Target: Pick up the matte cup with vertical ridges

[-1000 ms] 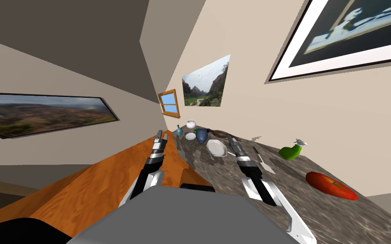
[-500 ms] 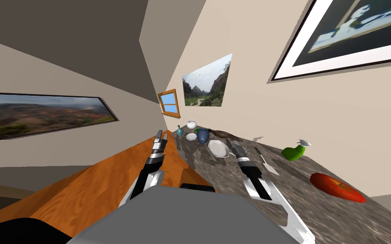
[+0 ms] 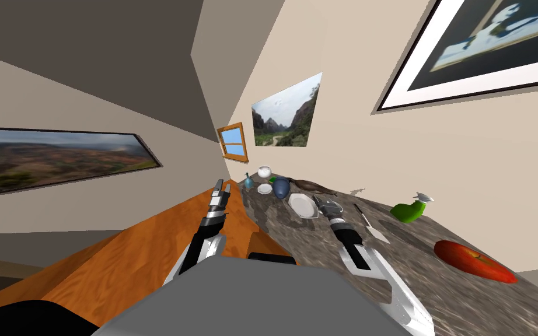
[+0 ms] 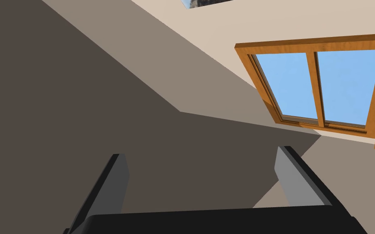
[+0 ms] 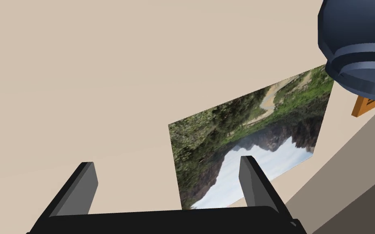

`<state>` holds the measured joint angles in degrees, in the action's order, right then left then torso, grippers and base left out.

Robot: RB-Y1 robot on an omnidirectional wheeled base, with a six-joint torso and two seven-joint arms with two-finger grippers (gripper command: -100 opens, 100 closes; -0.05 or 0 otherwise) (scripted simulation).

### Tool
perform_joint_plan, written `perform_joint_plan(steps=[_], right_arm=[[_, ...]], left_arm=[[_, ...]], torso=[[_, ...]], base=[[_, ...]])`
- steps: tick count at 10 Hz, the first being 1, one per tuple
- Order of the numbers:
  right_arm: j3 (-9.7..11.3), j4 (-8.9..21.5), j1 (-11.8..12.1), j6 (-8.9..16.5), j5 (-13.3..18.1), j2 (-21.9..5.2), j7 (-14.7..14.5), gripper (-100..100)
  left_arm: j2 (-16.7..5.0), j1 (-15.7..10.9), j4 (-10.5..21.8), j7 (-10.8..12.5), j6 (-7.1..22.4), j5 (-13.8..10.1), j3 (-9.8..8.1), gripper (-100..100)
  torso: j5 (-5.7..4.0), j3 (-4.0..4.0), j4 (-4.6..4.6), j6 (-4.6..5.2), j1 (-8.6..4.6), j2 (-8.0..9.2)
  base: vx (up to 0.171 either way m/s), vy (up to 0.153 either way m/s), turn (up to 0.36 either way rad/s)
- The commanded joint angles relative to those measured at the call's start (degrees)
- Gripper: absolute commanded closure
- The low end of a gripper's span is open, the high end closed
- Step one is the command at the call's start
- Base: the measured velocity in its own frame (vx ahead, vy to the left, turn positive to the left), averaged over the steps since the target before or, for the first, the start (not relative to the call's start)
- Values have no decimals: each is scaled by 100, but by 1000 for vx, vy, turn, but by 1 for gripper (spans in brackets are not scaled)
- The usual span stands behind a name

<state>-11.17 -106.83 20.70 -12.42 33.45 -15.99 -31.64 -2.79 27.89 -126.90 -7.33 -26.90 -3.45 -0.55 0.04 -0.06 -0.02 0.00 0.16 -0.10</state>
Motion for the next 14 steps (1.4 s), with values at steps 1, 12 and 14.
perform_joint_plan(steps=[1, 12, 14], right_arm=[[-68, 176, -70, 162, 238, -178, -273, -100], [-476, 1569, -441, 621, 1560, -1057, -1741, -100], [-481, 1790, -417, 680, 1731, -1170, -1925, -100]], left_arm=[[0, 0, 0, 0, 0, 0, 0, 0], [0, 0, 0, 0, 0, 0, 0, 0], [0, 0, 0, 0, 0, 0, 0, 0]], torso=[[0, 0, 0, 0, 0, 0], [-1, 3, 1, 1, -7, 5], [-2, 4, 1, 1, -9, 7]], base=[[24, 49, -8], [17, 38, -8], [10, 20, -5]])
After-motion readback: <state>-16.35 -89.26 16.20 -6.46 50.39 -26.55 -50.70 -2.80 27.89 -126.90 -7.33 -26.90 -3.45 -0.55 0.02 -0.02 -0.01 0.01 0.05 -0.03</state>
